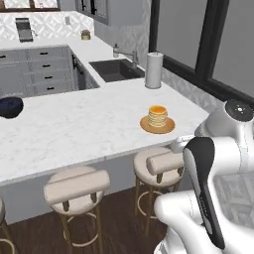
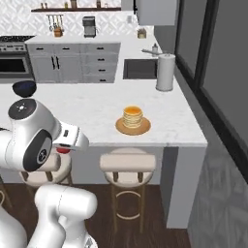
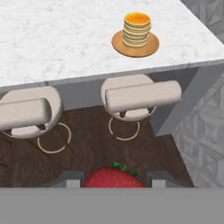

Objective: Take the strawberry from the fridge and place it on top of the pancake, located on the dining counter.

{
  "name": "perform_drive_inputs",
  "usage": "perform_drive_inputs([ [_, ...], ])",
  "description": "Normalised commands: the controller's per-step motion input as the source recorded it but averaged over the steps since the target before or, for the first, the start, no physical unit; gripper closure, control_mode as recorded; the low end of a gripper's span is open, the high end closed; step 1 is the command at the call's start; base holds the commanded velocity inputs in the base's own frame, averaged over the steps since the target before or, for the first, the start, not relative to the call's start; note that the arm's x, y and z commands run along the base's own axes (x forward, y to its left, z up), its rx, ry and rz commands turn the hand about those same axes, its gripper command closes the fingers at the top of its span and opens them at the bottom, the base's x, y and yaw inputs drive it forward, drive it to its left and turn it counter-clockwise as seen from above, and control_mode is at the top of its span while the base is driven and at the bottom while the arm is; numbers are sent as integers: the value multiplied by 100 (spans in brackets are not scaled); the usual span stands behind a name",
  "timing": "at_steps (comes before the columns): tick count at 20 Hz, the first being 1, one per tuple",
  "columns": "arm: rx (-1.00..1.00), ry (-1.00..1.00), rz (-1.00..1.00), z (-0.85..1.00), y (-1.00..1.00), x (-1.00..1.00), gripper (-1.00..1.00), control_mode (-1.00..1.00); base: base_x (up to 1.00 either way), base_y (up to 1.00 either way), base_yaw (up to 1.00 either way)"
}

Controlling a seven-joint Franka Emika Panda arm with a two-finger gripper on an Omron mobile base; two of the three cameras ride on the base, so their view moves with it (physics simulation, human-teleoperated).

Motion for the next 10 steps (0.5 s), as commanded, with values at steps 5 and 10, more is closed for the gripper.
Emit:
perform_drive_inputs([
  [5,0,0,0,0,0,0,100,100,20,-90,32],
  [10,0,0,0,0,0,0,100,100,37,-37,-3],
])
